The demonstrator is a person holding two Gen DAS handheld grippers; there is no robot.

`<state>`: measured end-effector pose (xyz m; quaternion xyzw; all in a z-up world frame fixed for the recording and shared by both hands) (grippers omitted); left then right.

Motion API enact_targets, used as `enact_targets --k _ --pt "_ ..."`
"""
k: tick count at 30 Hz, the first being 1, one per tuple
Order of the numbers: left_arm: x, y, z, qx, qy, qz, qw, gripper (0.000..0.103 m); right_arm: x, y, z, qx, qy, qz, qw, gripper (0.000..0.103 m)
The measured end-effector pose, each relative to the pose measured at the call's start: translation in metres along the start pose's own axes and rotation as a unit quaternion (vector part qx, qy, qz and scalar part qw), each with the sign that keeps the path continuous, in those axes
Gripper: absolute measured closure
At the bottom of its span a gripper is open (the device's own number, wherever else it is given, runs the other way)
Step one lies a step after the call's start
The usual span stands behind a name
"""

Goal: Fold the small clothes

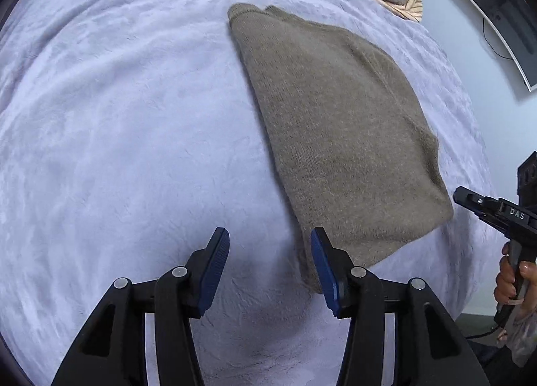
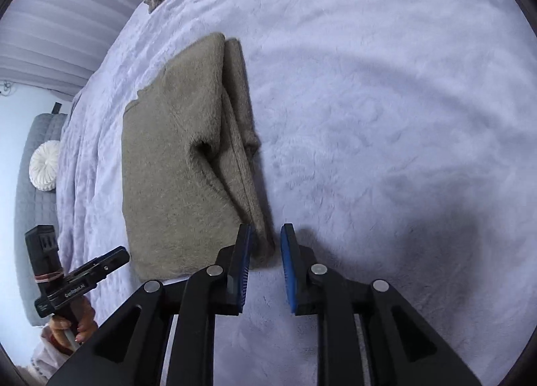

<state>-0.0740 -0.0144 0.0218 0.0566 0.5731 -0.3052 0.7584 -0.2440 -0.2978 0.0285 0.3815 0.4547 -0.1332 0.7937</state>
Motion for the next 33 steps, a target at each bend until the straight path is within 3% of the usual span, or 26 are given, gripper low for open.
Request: enact_targets --k 5,7,11,13,15,16,18,20,22,33 --pt "-0.003 0.005 0.036 -0.029 -0.05 0.029 0.9979 0.052 0.011 0.035 0.038 -0.046 -0.017 0.022 0.999 0.082" --pt "0.006 0.003 0.048 -0.039 -0.055 0.043 0.9968 0.052 0.025 0.059 0.049 -0.092 -0.012 0.015 0.996 0.082" --pt "0.027 -0.016 0.063 -0.039 -0.053 0.056 0.9963 0.051 0.056 0.092 0.06 -0.194 0.002 -0.045 0.98 0.082" --pt "0.041 -0.022 0.06 -0.029 -0.042 0.075 0.9959 0.038 0.067 0.095 0.06 -0.237 0.005 -0.084 0.968 0.082" --pt "0.049 -0.018 0.055 -0.038 -0.042 0.08 0.9952 0.036 0.084 0.082 0.057 -0.262 0.026 -0.129 0.956 0.082" --pt "0.05 -0.016 0.055 -0.049 -0.039 0.068 0.9957 0.036 0.09 0.07 0.055 -0.251 0.042 -0.132 0.958 0.082" --pt "0.049 -0.012 0.055 -0.062 -0.036 0.061 0.9956 0.036 0.088 0.05 0.058 -0.201 0.042 -0.1 0.974 0.082" --pt "0.048 -0.011 0.054 -0.062 -0.032 0.062 0.9956 0.034 0.083 0.04 0.06 -0.179 0.042 -0.094 0.978 0.077" --pt "0.047 -0.011 0.054 -0.061 -0.028 0.081 0.9944 0.027 0.08 0.036 0.058 -0.176 0.042 -0.092 0.979 0.073" --pt "0.043 -0.014 0.051 -0.071 -0.014 0.11 0.9913 0.027 0.072 0.036 0.06 -0.192 0.057 -0.091 0.975 0.07"
Point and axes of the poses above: each gripper's, at about its wrist camera, not at the fingertips, and x roughly the way its jaws point, y to its left, z to its top, the point moved 2 cm from there along x, roughly the way its jaws point, and after that the axes turned 8 degrees about -y, right-handed, at the moved point
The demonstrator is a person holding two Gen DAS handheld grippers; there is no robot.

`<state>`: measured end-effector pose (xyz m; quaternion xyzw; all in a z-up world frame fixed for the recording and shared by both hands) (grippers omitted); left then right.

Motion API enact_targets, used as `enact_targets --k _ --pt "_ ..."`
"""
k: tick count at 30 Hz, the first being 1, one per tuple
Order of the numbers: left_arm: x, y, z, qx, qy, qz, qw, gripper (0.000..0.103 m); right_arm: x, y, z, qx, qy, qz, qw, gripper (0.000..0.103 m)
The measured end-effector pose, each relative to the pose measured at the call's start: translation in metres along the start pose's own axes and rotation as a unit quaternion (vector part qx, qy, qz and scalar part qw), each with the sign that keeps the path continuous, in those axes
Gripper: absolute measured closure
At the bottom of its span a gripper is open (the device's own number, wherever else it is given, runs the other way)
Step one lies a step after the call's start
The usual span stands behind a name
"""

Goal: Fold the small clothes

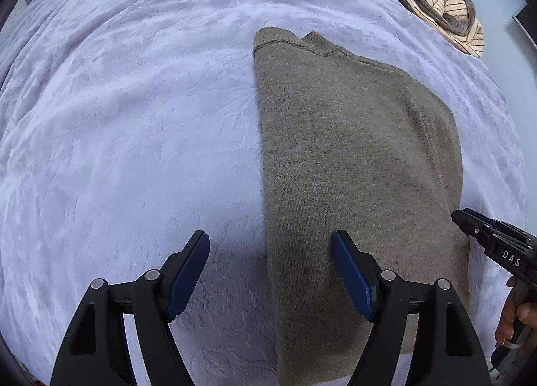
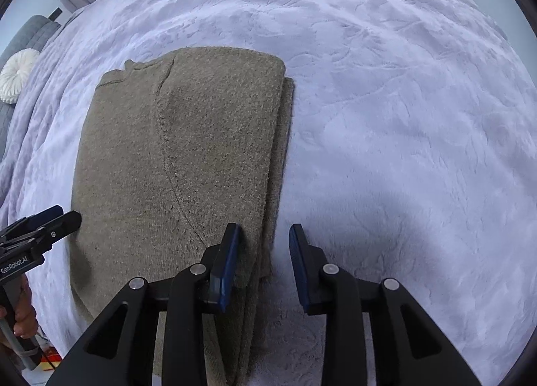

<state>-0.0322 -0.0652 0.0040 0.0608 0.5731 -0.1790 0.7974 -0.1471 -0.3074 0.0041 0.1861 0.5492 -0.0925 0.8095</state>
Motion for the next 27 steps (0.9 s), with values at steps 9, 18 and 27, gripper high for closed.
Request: enact_targets --k 9,18,27 --pt "-0.003 0.0 -0.003 -0.016 -0.001 0.012 0.9998 0.027 0.0 0.001 0.0 -0.019 0.002 -0.016 1.0 0.059" --pt "-0.014 0.018 -0.012 -0.022 -0.003 -0.001 0.9998 0.027 -0.013 0.009 0.001 -0.019 0.003 -0.068 0.998 0.054" --pt "-0.033 0.04 -0.026 -0.008 0.0 -0.007 0.9999 0.0 -0.051 0.042 -0.01 -0.049 -0.01 -0.114 0.992 0.053"
Point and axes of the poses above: each gripper's, at about its wrist camera, not at the fingertips, and x roughly the way its jaws point, y to its left, z to its top, the point moved 2 cm from there along x, roughly the way its jaws point, and after that the axes turned 8 degrees about -y, right-handed, at the moved point
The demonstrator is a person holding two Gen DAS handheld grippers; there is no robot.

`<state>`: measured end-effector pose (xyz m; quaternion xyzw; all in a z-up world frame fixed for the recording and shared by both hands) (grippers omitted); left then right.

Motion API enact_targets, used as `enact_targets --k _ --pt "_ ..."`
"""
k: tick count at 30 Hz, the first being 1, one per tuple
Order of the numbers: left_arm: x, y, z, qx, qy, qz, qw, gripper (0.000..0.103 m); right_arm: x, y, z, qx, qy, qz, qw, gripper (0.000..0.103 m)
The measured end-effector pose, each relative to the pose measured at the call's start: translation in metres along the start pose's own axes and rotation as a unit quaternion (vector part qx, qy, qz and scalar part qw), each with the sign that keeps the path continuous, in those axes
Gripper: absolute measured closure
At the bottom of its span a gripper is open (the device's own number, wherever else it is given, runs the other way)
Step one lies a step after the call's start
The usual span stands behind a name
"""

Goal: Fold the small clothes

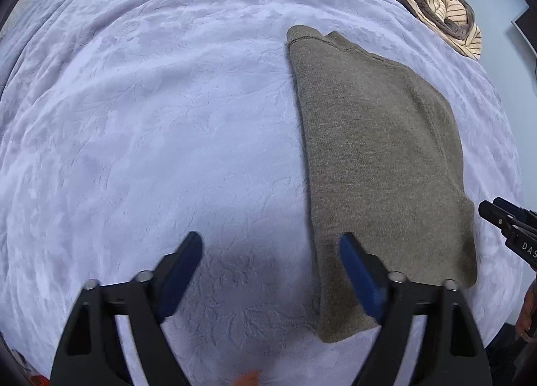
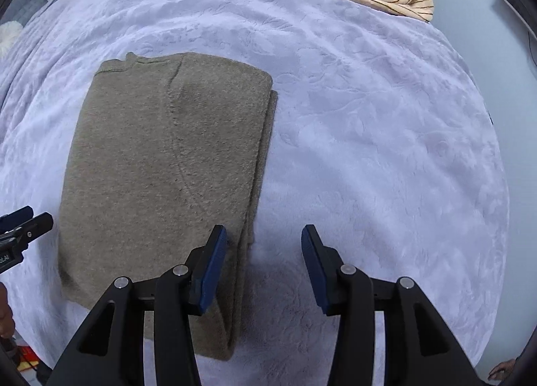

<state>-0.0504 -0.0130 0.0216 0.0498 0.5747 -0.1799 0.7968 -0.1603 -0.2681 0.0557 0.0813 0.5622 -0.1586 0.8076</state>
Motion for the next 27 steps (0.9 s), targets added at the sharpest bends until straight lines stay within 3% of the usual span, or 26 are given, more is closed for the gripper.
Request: enact_targets --k 7,16,21,24,27 --pt "-0.019 0.017 -0.013 0.012 0.007 -0.009 0.9999 0.0 -0.026 0.03 -0.011 -0.004 -0.001 0.005 1.0 0.024" --pt "-0.048 0.045 -0.031 -0.007 0.034 -0.019 0.9992 0.0 -0.051 0.076 -0.029 -0.029 0.033 0.024 0.999 0.024" --pt "-0.071 0.059 -0.041 -0.018 0.04 0.001 0.999 0.0 -0.044 0.08 -0.038 -0.002 0.08 0.053 0.995 0.024" --pt "-0.082 0.058 -0.044 -0.026 0.041 0.016 0.9987 0.0 -0.044 0.078 -0.04 -0.002 0.094 0.048 0.994 0.024" --pt "-0.096 0.051 -0.042 -0.039 0.033 0.035 0.9981 0.0 -0.044 0.071 -0.04 0.007 0.103 0.076 0.992 0.024"
Point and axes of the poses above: each gripper's, at about its wrist camera, not at the fingertips, and x roughly the way its jaws point, y to its left, z to its top, the point moved 2 cm from there along x, roughly the way its jaws point, and after that the axes turned 8 degrees about -y, right-handed, at the moved point
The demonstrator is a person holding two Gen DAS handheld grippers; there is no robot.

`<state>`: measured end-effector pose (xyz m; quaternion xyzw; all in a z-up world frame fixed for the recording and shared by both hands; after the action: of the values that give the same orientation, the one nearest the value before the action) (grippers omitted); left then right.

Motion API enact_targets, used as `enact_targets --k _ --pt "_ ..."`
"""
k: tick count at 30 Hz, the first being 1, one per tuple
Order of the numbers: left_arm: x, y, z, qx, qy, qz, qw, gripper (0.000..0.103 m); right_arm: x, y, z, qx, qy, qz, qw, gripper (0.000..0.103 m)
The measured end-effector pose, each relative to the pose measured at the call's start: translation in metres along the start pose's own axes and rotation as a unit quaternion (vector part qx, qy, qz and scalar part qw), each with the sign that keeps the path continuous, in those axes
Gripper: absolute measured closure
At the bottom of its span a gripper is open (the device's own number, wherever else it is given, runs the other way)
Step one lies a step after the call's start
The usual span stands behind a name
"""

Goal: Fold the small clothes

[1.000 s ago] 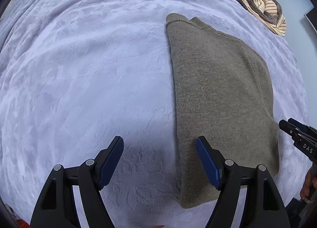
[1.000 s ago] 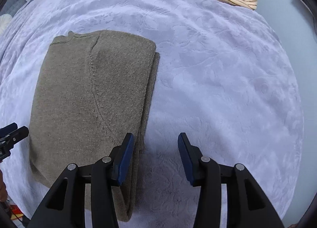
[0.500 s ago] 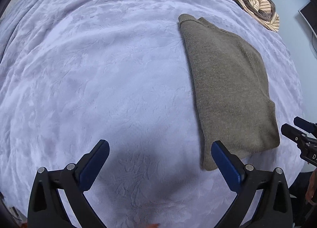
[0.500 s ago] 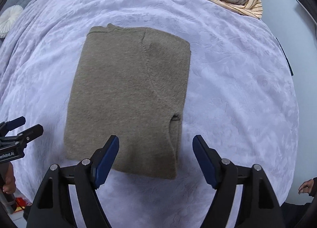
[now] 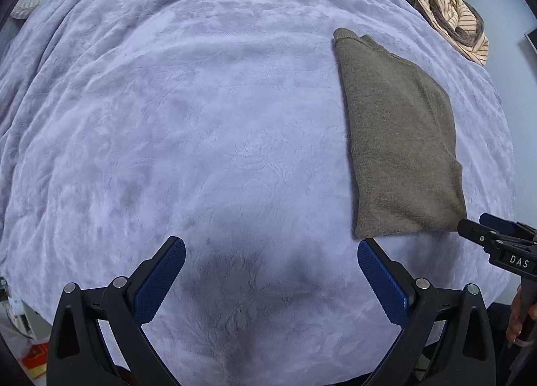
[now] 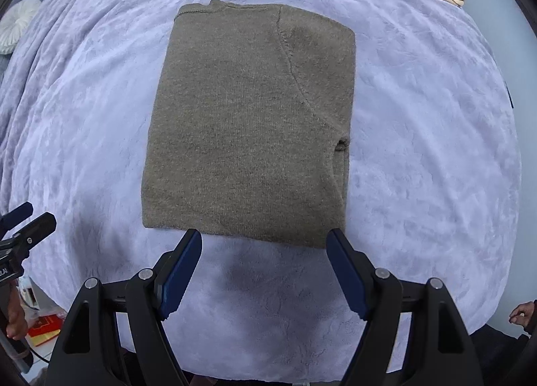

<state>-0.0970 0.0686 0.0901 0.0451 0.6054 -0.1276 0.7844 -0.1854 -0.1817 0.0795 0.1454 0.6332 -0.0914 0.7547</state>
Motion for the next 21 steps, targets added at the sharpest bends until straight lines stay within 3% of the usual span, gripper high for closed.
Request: enact_targets --k 5,13,21 --pt "-0.014 -0.024 0.003 -0.026 -0.005 0.016 0.9995 0.0 -0.006 -0.011 0.002 -0.012 0.008 0.011 1.0 0.024" --pt "-0.002 -0.076 0.007 0.019 0.012 0.033 0.9992 0.0 -0.011 -0.03 0.009 -0.018 0.005 0.021 1.0 0.024" --pt "0.015 -0.096 0.009 0.04 0.029 0.038 0.998 0.0 -0.002 -0.061 0.0 0.025 0.01 0.019 0.999 0.024"
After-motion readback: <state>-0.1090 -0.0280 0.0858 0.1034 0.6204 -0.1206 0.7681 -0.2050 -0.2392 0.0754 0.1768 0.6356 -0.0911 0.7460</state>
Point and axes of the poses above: each gripper's, at about its wrist camera, not at the fingertips, and x roughly the way its jaws point, y to its left, z to its top, the point moved 2 cm from there along x, roughly the way its jaws point, and after that the axes turned 8 degrees about -y, right-handed, at the moved point
